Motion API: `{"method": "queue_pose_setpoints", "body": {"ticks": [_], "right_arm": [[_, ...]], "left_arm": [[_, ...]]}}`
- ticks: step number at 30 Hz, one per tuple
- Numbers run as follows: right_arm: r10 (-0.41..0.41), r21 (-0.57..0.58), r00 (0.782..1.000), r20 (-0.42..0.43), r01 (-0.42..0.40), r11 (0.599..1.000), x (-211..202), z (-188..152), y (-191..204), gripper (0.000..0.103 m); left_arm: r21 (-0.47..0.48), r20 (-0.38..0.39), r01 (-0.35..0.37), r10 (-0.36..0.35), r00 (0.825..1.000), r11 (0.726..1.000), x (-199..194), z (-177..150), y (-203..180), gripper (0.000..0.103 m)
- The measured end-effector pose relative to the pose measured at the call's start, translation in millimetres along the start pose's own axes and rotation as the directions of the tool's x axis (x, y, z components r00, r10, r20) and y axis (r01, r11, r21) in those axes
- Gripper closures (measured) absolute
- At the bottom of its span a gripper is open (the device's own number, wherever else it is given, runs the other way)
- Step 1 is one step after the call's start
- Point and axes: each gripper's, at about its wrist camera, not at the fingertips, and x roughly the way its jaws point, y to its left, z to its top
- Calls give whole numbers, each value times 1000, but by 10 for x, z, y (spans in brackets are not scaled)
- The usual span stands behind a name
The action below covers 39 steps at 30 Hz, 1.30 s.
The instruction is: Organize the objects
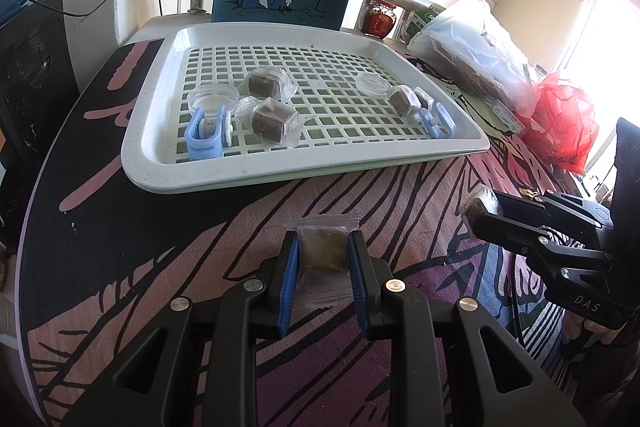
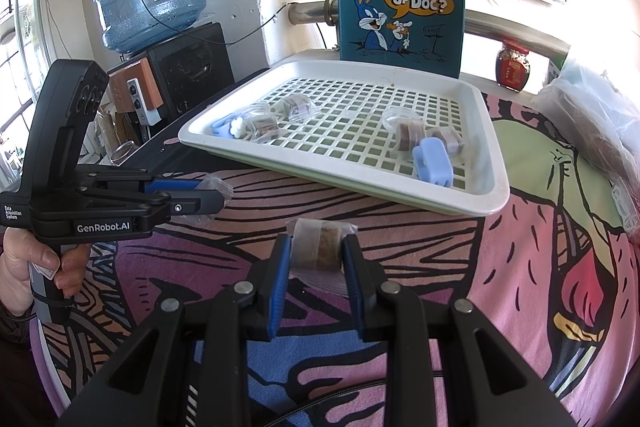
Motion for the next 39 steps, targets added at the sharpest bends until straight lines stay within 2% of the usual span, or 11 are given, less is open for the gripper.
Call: {"method": "queue_pose_setpoints", "body": {"ticks": [39], "right_arm": [[17,32,1000,-8,-17,999,20,22,-25,77]], "left_arm": [[9,-1,8,-8,1000,1000,-1,-23,-35,80]]}}
